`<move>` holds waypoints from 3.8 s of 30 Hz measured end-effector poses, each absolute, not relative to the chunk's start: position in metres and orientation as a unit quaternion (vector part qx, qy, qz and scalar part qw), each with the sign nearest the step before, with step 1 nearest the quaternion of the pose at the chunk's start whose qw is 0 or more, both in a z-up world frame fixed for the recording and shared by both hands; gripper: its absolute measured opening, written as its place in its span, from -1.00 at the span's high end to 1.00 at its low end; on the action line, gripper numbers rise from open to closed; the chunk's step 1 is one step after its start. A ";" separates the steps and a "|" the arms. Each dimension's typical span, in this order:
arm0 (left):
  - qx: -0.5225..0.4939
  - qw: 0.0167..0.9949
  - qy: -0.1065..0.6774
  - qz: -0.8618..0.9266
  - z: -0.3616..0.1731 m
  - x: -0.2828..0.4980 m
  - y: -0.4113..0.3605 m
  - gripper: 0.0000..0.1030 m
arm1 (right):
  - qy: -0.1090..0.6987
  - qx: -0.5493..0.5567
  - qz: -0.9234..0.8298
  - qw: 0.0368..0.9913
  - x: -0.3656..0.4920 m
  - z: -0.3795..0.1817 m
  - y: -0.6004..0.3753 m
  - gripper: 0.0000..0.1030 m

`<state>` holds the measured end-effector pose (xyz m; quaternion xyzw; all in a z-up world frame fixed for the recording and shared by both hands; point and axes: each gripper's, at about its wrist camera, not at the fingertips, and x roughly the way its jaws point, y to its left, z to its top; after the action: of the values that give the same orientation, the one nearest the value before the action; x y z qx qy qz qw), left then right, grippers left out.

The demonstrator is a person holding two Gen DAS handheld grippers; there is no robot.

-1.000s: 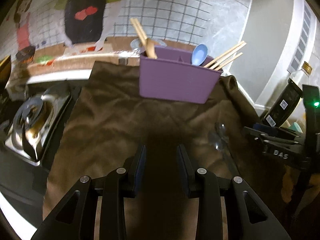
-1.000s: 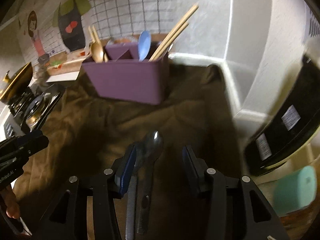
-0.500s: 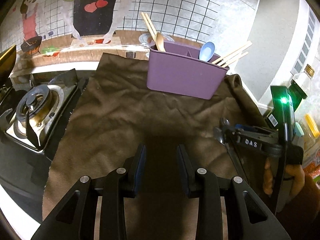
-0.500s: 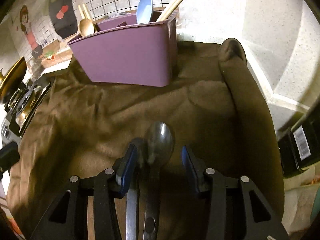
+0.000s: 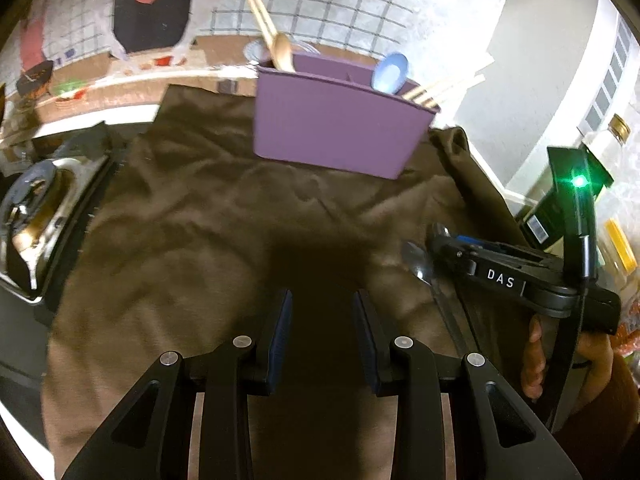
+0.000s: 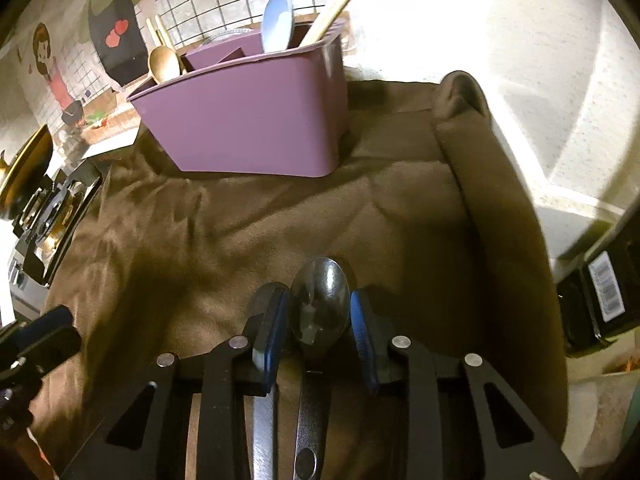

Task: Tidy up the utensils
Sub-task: 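Lower the right gripper onto a dark spoon while the left approaches another, then close the left gripper on the other dark spoon while the right holds its spoon, then lift both dark spoons and carry them over the purple holder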

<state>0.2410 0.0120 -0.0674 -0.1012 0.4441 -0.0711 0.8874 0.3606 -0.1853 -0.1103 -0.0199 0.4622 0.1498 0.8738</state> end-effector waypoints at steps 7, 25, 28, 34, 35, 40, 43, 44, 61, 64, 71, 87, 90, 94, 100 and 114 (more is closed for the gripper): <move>-0.092 0.873 0.466 -0.113 -0.078 0.251 -0.023 0.36 | 0.444 -0.014 0.108 0.889 0.340 -0.093 -0.212 0.42; 0.009 0.866 0.474 -0.158 -0.100 0.271 -0.099 0.36 | 0.398 0.044 0.079 0.913 0.290 -0.060 -0.267 0.42; 0.023 0.872 0.467 -0.146 -0.100 0.274 -0.091 0.36 | 0.397 0.047 0.079 0.913 0.288 -0.059 -0.269 0.42; -0.041 0.863 0.487 -0.127 -0.101 0.297 -0.065 0.36 | 0.394 0.052 0.080 0.914 0.288 -0.057 -0.272 0.42; -0.046 0.862 0.489 -0.126 -0.101 0.301 -0.064 0.36 | 0.394 0.053 0.081 0.914 0.288 -0.057 -0.272 0.42; -0.069 0.860 0.496 -0.101 -0.101 0.321 -0.066 0.36 | 0.391 0.055 0.075 0.915 0.286 -0.057 -0.275 0.59; -0.070 0.861 0.497 -0.081 -0.101 0.332 -0.071 0.36 | 0.393 0.057 0.075 0.915 0.285 -0.058 -0.277 0.63; -0.066 0.862 0.497 -0.077 -0.101 0.333 -0.071 0.36 | 0.392 0.058 0.075 0.915 0.285 -0.058 -0.277 0.63; -0.001 0.857 0.497 -0.140 -0.100 0.312 -0.013 0.36 | 0.466 0.036 0.097 0.879 0.296 -0.102 -0.258 0.42; -0.034 0.853 0.502 -0.140 -0.099 0.305 0.005 0.36 | 0.473 0.034 0.089 0.876 0.304 -0.108 -0.254 0.42; -0.040 0.855 0.502 -0.127 -0.097 0.296 0.005 0.36 | 0.482 -0.009 0.041 0.875 0.324 -0.117 -0.242 0.35; -0.043 0.850 0.511 -0.122 -0.099 0.300 -0.012 0.23 | 0.434 0.026 0.087 0.896 0.317 -0.083 -0.235 0.41; -0.042 0.851 0.510 -0.118 -0.099 0.304 -0.018 0.18 | 0.426 0.029 0.095 0.899 0.312 -0.078 -0.236 0.41; -0.023 0.857 0.506 -0.097 -0.101 0.308 -0.026 0.18 | 0.418 0.027 0.095 0.903 0.308 -0.072 -0.234 0.41; 0.011 0.867 0.494 -0.067 -0.104 0.309 -0.039 0.20 | 0.407 0.017 0.089 0.909 0.302 -0.067 -0.234 0.41; -0.092 0.898 0.420 -0.098 -0.059 0.265 0.004 0.35 | 0.388 0.018 0.126 0.913 0.289 -0.048 -0.220 0.42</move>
<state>0.2646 0.0042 -0.0587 -0.0919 0.4201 -0.0978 0.8975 0.2887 -0.2202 -0.0481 0.0181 0.3883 0.1264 0.9127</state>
